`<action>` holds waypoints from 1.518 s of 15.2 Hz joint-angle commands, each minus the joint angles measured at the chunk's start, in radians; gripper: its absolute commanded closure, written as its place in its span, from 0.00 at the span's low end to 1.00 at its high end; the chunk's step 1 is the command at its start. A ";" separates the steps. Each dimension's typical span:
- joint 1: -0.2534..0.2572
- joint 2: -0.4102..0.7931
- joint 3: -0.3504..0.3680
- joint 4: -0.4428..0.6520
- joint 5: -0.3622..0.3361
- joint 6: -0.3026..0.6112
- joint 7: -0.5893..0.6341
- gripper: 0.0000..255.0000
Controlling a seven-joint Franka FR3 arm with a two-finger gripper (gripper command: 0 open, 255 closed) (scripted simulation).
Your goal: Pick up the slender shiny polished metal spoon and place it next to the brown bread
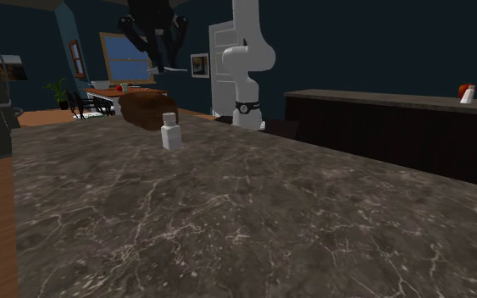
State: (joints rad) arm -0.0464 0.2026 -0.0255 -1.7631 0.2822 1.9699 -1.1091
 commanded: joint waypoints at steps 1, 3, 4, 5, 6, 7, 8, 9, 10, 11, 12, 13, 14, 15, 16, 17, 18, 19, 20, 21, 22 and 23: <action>-0.029 -0.001 -0.019 0.001 0.003 -0.015 -0.047 1.00; -0.056 0.006 -0.036 0.014 0.006 -0.032 -0.090 1.00; -0.070 0.011 -0.045 0.022 0.007 -0.040 -0.111 1.00; -0.084 0.017 -0.054 0.031 0.008 -0.049 -0.132 1.00; -0.097 0.024 -0.062 0.042 0.009 -0.059 -0.153 1.00; -0.111 0.032 -0.071 0.053 0.010 -0.069 -0.173 1.00; -0.125 0.041 -0.079 0.067 0.012 -0.079 -0.193 1.00; -0.139 0.050 -0.087 0.081 0.013 -0.089 -0.214 1.00; -0.153 0.061 -0.095 0.097 0.014 -0.100 -0.233 1.00; -0.168 0.073 -0.103 0.114 0.016 -0.111 -0.253 1.00; -0.183 0.085 -0.110 0.133 0.017 -0.123 -0.273 1.00; -0.192 0.094 -0.115 0.145 0.018 -0.131 -0.285 1.00; -0.192 0.096 -0.114 0.135 0.020 -0.119 -0.288 1.00; -0.191 0.098 -0.114 0.125 0.021 -0.107 -0.291 1.00; -0.191 0.102 -0.114 0.116 0.023 -0.095 -0.294 1.00; -0.191 0.105 -0.113 0.107 0.024 -0.083 -0.297 1.00; -0.191 0.108 -0.113 0.099 0.026 -0.072 -0.301 1.00; -0.190 0.111 -0.112 0.090 0.027 -0.060 -0.304 1.00; -0.190 0.115 -0.112 0.082 0.029 -0.049 -0.307 1.00; -0.190 0.119 -0.111 0.074 0.031 -0.037 -0.310 1.00; -0.190 0.123 -0.111 0.066 0.033 -0.026 -0.314 1.00; -0.190 0.127 -0.110 0.059 0.035 -0.015 -0.317 1.00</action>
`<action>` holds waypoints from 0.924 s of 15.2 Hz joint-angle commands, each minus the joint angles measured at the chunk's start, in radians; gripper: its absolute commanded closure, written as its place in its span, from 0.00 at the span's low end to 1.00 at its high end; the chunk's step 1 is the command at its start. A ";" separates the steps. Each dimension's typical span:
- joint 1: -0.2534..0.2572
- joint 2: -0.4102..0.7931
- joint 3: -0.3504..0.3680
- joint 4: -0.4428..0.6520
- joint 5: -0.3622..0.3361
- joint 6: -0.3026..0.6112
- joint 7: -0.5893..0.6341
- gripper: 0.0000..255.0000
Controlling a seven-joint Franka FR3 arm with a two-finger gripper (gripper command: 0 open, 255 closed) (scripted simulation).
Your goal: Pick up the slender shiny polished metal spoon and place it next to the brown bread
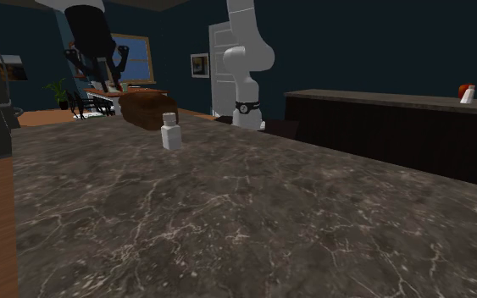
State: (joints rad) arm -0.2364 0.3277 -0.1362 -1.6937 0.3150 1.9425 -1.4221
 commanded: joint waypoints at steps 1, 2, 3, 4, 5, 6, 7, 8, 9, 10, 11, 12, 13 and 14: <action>0.000 0.006 0.001 -0.018 0.004 0.024 -0.007 1.00; 0.000 0.011 0.002 -0.025 0.006 0.035 -0.011 1.00; 0.000 0.016 0.002 -0.032 0.008 0.046 -0.014 1.00; 0.000 0.021 0.003 -0.038 0.010 0.057 -0.018 1.00; 0.000 0.026 0.004 -0.044 0.012 0.068 -0.021 1.00; 0.000 0.031 0.004 -0.050 0.014 0.079 -0.025 1.00; 0.000 0.037 0.005 -0.056 0.017 0.089 -0.028 1.00; 0.000 0.042 0.006 -0.062 0.019 0.100 -0.032 1.00; 0.000 0.048 0.007 -0.067 0.022 0.111 -0.035 1.00; -0.001 0.054 0.007 -0.072 0.024 0.121 -0.039 1.00; -0.001 0.060 0.008 -0.077 0.027 0.132 -0.042 1.00; -0.001 0.066 0.009 -0.081 0.029 0.142 -0.046 1.00; -0.001 0.073 0.010 -0.086 0.032 0.152 -0.049 1.00; -0.002 0.080 0.011 -0.090 0.035 0.163 -0.053 1.00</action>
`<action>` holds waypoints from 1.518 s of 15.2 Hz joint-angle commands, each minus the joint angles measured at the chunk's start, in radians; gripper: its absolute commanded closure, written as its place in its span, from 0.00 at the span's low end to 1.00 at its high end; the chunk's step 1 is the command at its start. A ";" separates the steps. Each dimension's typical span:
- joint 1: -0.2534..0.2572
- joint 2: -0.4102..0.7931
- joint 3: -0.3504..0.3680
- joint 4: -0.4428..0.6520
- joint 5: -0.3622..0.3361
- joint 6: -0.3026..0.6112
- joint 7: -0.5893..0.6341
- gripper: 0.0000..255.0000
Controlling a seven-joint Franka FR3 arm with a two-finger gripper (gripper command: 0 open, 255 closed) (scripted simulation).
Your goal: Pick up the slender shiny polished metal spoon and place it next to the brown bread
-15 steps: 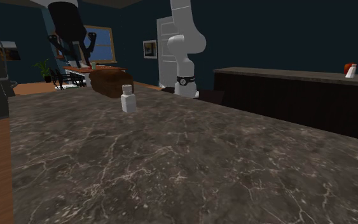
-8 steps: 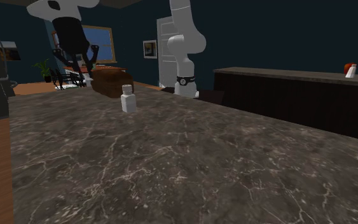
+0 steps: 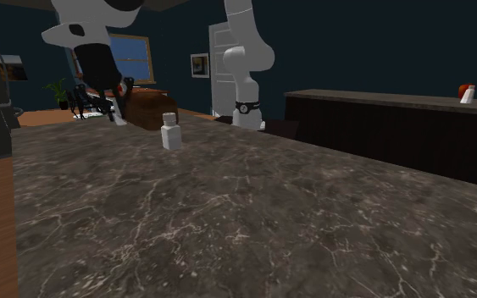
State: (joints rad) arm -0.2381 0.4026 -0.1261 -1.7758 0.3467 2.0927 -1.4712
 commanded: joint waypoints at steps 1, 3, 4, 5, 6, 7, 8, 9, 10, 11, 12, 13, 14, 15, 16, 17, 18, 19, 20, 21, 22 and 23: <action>0.000 0.011 0.002 -0.012 0.006 0.023 -0.008 1.00; -0.001 0.025 0.004 -0.019 0.011 0.043 -0.015 1.00; -0.001 0.033 0.005 -0.022 0.014 0.053 -0.019 1.00; -0.002 0.040 0.007 -0.025 0.017 0.063 -0.022 1.00; -0.002 0.048 0.008 -0.028 0.020 0.072 -0.026 1.00; -0.003 0.055 0.009 -0.030 0.023 0.082 -0.030 1.00; -0.004 0.063 0.010 -0.033 0.026 0.092 -0.034 1.00; -0.004 0.071 0.012 -0.035 0.029 0.101 -0.037 1.00; -0.005 0.079 0.013 -0.037 0.032 0.111 -0.041 1.00; -0.005 0.085 0.014 -0.038 0.034 0.117 -0.044 1.00; -0.005 0.084 0.014 -0.038 0.034 0.117 -0.044 1.00; -0.005 0.085 0.014 -0.038 0.034 0.117 -0.044 1.00; -0.005 0.085 0.014 -0.038 0.034 0.117 -0.044 1.00; -0.005 0.085 0.014 -0.038 0.034 0.117 -0.044 1.00; -0.005 0.085 0.014 -0.038 0.034 0.117 -0.044 1.00; -0.005 0.085 0.014 -0.038 0.034 0.117 -0.044 1.00; -0.005 0.084 0.014 -0.038 0.034 0.117 -0.044 1.00; -0.005 0.084 0.014 -0.038 0.034 0.117 -0.044 0.00; -0.005 0.084 0.014 -0.038 0.034 0.117 -0.044 0.00; -0.005 0.084 0.014 -0.038 0.034 0.117 -0.044 0.00; -0.005 0.084 0.014 -0.038 0.034 0.117 -0.044 0.00; -0.005 0.084 0.014 -0.038 0.034 0.117 -0.044 0.00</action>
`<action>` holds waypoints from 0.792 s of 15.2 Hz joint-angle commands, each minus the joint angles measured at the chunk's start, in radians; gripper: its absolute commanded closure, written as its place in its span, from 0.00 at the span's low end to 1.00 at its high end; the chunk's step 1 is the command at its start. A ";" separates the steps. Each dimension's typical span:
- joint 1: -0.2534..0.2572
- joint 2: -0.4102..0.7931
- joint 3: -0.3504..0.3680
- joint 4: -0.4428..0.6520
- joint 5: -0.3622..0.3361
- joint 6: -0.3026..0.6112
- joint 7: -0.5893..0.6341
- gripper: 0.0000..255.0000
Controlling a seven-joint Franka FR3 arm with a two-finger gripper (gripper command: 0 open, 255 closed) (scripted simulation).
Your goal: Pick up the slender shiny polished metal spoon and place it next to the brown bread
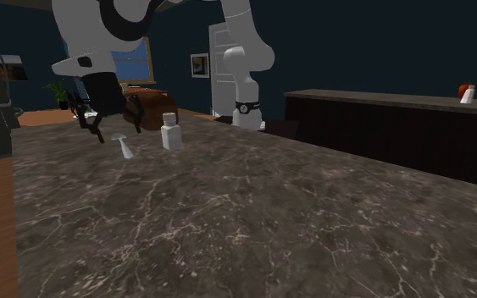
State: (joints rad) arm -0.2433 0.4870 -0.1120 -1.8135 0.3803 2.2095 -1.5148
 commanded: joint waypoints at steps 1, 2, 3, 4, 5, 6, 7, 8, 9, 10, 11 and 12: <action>0.000 0.000 0.000 0.000 0.000 0.000 0.000 0.00; -0.002 -0.017 -0.005 0.008 -0.007 -0.026 0.004 0.00; -0.005 -0.034 -0.009 0.017 -0.014 -0.052 0.009 0.00; -0.008 -0.050 -0.014 0.028 -0.021 -0.078 0.013 0.00; -0.010 -0.061 -0.017 0.038 -0.026 -0.100 0.016 0.00; -0.010 -0.061 -0.017 0.038 -0.027 -0.100 0.016 0.00; -0.010 -0.061 -0.017 0.038 -0.027 -0.100 0.016 0.00; -0.010 -0.061 -0.017 0.038 -0.027 -0.100 0.016 0.00; -0.010 -0.061 -0.017 0.038 -0.026 -0.100 0.016 0.00; -0.010 -0.061 -0.017 0.038 -0.026 -0.100 0.016 0.00; -0.010 -0.061 -0.017 0.038 -0.026 -0.100 0.016 0.00; -0.010 -0.061 -0.017 0.038 -0.026 -0.100 0.016 0.00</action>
State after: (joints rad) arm -0.2535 0.4258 -0.1292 -1.7759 0.3539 2.1101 -1.4985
